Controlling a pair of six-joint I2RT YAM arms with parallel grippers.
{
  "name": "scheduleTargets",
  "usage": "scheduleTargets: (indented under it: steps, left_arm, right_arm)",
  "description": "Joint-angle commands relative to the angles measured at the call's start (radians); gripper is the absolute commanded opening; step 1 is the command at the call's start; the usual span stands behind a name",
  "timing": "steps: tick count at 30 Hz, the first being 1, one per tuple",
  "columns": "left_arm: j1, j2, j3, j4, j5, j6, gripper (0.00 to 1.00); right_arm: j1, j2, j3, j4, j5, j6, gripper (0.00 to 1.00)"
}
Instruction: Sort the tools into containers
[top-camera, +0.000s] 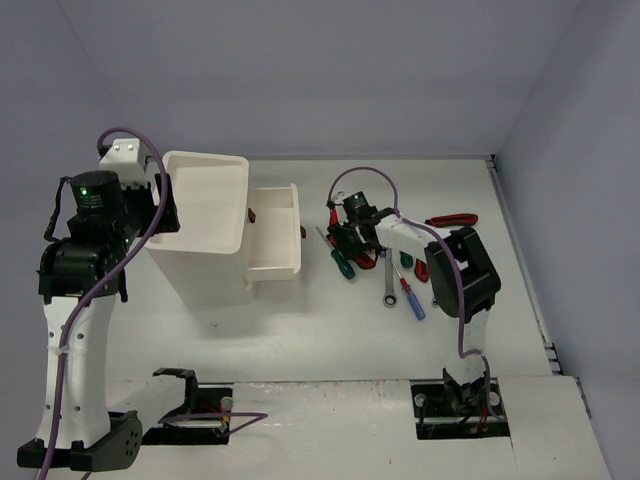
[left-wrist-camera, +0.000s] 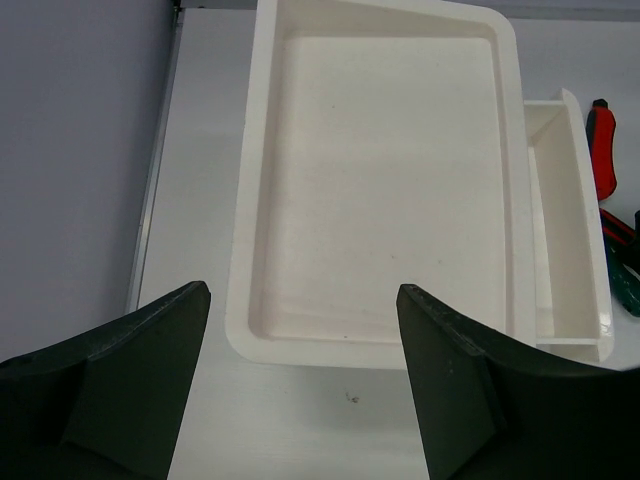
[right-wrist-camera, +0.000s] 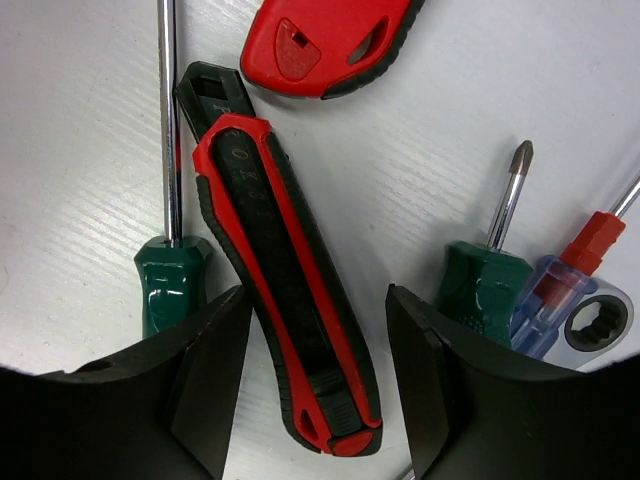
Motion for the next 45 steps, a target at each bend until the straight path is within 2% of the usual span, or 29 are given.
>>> scheduleTargets:
  steps: [1, 4, 6, 9, 13, 17, 21, 30, 34, 39, 41, 43, 44, 45]
  left_arm:
    - [-0.009, -0.016, 0.017, 0.040, -0.015, 0.010, 0.72]
    - [-0.009, -0.007, 0.026, 0.040, -0.015, 0.010, 0.72]
    - [-0.011, 0.001, 0.036, 0.040, -0.010, 0.007, 0.72]
    - [-0.011, 0.011, 0.046, 0.042, -0.004, 0.002, 0.72]
    - [-0.011, 0.023, 0.063, 0.042, 0.001, -0.003, 0.72]
    - [-0.011, 0.036, 0.082, 0.040, -0.004, -0.010, 0.72]
    - [-0.011, 0.046, 0.096, 0.040, -0.012, -0.012, 0.72]
    - [-0.011, 0.062, 0.115, 0.040, -0.015, -0.019, 0.72]
    - [-0.011, 0.060, 0.115, 0.040, -0.017, -0.021, 0.72]
    - [-0.011, 0.056, 0.109, 0.040, -0.024, -0.019, 0.72]
    - [-0.011, 0.058, 0.109, 0.040, -0.025, -0.018, 0.72]
    - [-0.011, 0.062, 0.108, 0.042, -0.025, -0.020, 0.72]
    - [-0.011, 0.062, 0.110, 0.042, -0.025, -0.021, 0.72]
    - [-0.011, 0.065, 0.112, 0.042, -0.026, -0.022, 0.72]
  right_arm:
    - [-0.004, 0.014, 0.003, -0.005, 0.033, -0.021, 0.44]
    - [-0.018, -0.016, -0.006, -0.002, 0.044, -0.015, 0.22]
    - [-0.029, -0.049, -0.008, -0.004, 0.074, -0.014, 0.13]
    - [-0.035, -0.124, -0.002, -0.009, 0.103, -0.010, 0.04]
    - [-0.032, -0.231, 0.038, -0.035, 0.101, 0.042, 0.00]
    - [0.009, -0.317, 0.127, -0.056, 0.096, 0.184, 0.00]
    - [0.069, -0.330, 0.246, -0.057, 0.092, 0.378, 0.00]
    - [0.285, -0.113, 0.551, -0.052, 0.128, 0.699, 0.00]
    - [0.311, -0.026, 0.606, -0.052, 0.173, 0.772, 0.04]
    - [0.317, 0.025, 0.597, -0.054, 0.221, 0.805, 0.13]
    - [0.318, 0.026, 0.592, -0.054, 0.235, 0.802, 0.22]
    - [0.316, 0.026, 0.589, -0.055, 0.238, 0.787, 0.35]
    - [0.315, 0.025, 0.589, -0.054, 0.240, 0.778, 0.36]
    - [0.313, 0.016, 0.589, -0.054, 0.243, 0.763, 0.42]
